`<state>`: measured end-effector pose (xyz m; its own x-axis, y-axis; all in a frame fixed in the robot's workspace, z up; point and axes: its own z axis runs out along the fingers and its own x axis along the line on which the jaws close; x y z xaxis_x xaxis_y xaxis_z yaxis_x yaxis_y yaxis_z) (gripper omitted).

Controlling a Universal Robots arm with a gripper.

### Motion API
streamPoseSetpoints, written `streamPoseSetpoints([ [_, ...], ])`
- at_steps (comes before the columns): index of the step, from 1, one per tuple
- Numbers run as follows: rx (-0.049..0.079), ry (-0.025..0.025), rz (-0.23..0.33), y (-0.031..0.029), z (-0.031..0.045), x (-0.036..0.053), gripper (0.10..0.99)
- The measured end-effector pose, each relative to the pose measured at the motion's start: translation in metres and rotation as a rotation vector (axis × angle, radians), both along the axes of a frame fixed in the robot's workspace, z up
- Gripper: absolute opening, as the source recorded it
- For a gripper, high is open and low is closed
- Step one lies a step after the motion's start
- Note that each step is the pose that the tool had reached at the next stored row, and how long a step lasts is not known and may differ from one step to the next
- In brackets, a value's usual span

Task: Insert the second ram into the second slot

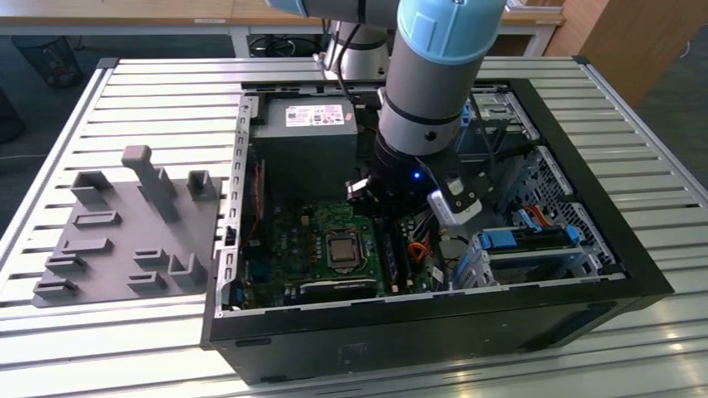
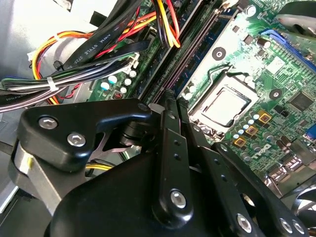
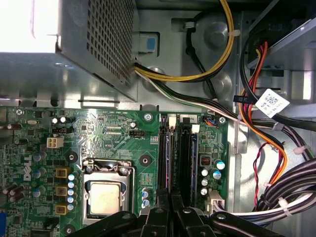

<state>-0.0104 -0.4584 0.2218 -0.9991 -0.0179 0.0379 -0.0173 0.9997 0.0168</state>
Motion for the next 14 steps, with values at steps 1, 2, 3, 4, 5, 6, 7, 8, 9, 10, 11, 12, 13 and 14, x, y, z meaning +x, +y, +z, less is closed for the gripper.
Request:
streamPoseSetpoints([
  [1,0.0,0.0,0.0,0.0,0.0,0.0,0.137],
  [2,0.0,0.0,0.0,0.0,-0.0001,0.0,0.137],
  [3,0.0,0.0,0.0,0.0,-0.0002,0.0,0.137],
  [4,0.0,0.0,0.0,0.0,-0.0002,0.0,0.137],
  [5,0.0,0.0,0.0,0.0,-0.0003,0.0,0.137],
  [6,0.0,0.0001,0.0,0.0,-0.0003,0.0,0.137],
  [7,0.001,0.0,0.0,0.0,-0.0003,0.0003,0.137],
  [8,0.001,0.0,-0.001,0.0,-0.0004,0.0005,0.137],
  [9,0.001,0.0,-0.001,0.0,-0.0003,0.0008,0.137],
  [10,0.001,0.0001,-0.002,0.0,-0.0003,0.001,0.137],
  [11,0.001,0.0,-0.003,0.0,-0.0003,0.0014,0.137],
  [12,0.001,0.0001,-0.006,0.0,-0.0004,0.0016,0.137],
  [13,0.001,0.0,-0.009,0.0,-0.0004,0.0017,0.137],
  [14,0.001,0.0,-0.012,0.0,-0.0005,0.0017,0.137],
])
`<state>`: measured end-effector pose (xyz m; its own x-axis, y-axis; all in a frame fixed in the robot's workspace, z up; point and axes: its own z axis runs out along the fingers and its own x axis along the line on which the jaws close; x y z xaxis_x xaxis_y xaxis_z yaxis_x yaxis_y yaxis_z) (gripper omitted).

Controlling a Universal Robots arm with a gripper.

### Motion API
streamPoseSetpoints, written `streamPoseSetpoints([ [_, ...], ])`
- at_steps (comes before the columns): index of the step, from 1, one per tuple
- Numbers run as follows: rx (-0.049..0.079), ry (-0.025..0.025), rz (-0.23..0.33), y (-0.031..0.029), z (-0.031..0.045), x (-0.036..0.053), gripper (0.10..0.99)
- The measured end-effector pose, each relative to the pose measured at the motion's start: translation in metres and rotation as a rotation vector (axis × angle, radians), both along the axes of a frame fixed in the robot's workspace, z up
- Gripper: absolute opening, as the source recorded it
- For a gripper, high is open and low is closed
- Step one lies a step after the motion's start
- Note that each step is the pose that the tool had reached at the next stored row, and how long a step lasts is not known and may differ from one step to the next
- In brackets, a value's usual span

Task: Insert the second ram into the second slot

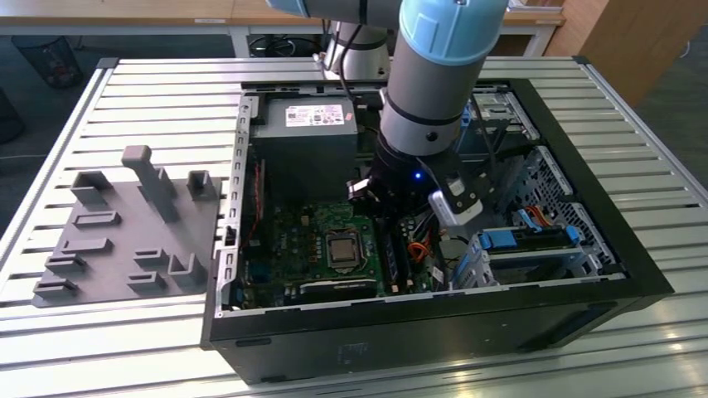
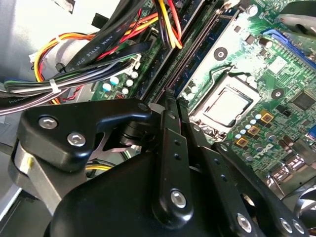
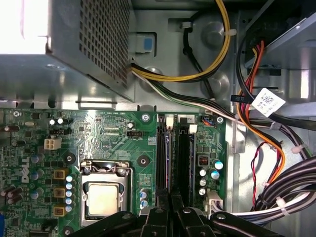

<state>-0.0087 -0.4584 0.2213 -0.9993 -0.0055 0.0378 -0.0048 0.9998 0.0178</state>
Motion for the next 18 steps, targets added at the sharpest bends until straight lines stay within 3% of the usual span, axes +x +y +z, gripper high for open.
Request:
streamPoseSetpoints([
  [18,0.0,0.0001,-0.008,0.0,-0.0034,0.0002,0.137],
])
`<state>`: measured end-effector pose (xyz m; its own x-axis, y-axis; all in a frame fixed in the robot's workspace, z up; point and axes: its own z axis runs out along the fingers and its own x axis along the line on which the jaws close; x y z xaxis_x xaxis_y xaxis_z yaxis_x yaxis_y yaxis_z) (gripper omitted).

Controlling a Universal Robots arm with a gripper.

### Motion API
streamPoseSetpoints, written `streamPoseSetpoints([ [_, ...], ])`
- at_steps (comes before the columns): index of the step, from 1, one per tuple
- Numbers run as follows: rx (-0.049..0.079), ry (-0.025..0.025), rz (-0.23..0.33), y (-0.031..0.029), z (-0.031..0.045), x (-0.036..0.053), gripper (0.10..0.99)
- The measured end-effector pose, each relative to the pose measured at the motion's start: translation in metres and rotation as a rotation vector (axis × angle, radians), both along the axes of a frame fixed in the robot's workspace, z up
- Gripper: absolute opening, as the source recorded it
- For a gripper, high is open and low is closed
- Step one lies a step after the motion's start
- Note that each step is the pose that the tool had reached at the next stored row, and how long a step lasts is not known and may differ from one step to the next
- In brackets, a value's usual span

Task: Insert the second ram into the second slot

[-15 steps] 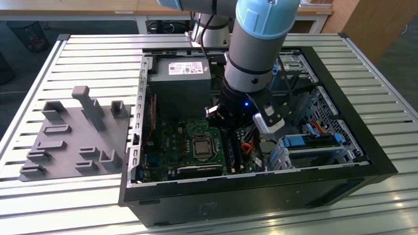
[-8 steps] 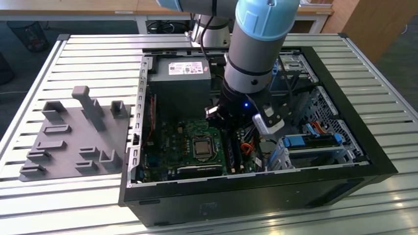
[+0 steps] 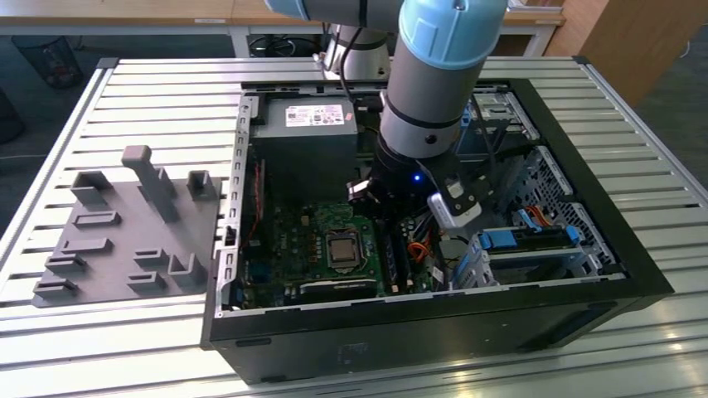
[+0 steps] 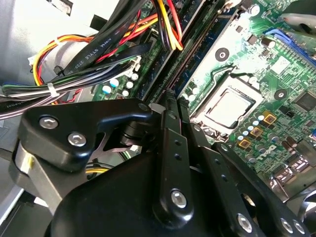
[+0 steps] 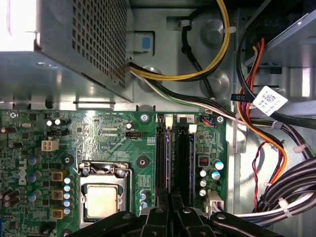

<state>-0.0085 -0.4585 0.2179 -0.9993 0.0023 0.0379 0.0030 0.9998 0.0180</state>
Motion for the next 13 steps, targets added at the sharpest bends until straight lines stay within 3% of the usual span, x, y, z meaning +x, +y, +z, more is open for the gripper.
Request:
streamPoseSetpoints([
  [13,-0.001,0.0006,-0.004,-0.0005,0.0002,0.0004,0.137],
])
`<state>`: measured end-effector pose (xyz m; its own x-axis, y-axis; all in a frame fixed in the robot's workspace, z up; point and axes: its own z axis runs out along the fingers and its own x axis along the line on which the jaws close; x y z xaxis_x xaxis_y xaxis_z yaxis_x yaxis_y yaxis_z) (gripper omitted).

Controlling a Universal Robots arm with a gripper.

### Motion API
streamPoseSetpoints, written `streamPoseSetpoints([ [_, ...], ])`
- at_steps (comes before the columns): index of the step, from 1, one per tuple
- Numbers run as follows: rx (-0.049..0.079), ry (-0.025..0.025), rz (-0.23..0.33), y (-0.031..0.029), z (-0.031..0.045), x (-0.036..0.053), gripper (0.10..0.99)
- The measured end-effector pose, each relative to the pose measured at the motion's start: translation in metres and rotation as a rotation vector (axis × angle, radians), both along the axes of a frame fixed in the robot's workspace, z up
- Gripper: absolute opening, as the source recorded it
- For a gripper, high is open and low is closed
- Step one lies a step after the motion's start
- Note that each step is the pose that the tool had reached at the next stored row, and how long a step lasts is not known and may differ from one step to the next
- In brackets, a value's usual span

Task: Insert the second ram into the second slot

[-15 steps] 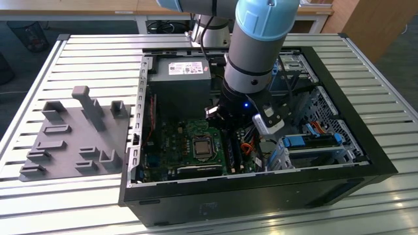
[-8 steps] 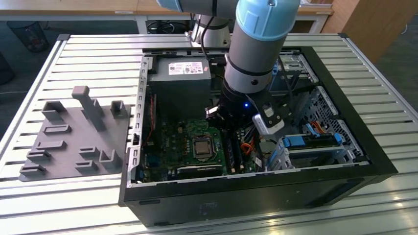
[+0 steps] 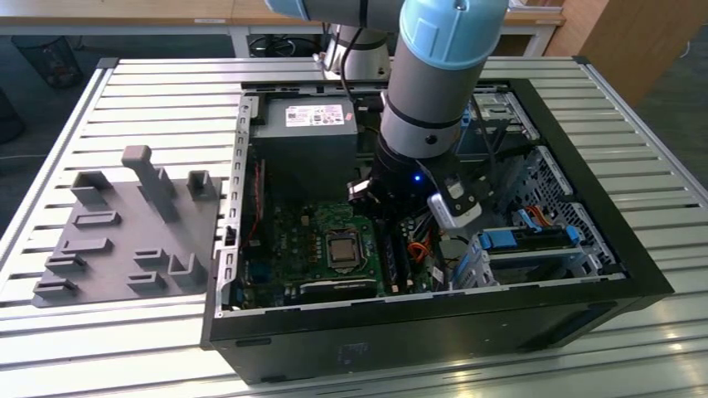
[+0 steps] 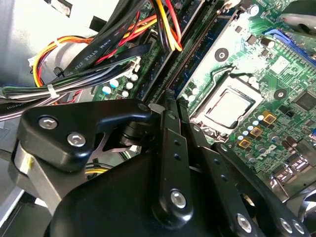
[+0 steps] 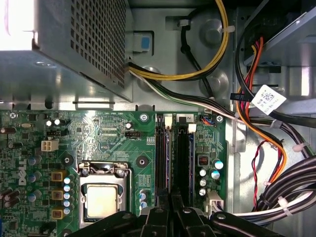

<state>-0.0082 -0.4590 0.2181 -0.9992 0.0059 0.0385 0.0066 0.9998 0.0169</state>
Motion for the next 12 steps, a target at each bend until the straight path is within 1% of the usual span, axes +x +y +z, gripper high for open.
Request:
streamPoseSetpoints([
  [12,-0.002,0.0,0.0,0.0,-0.0028,0.0,0.137],
])
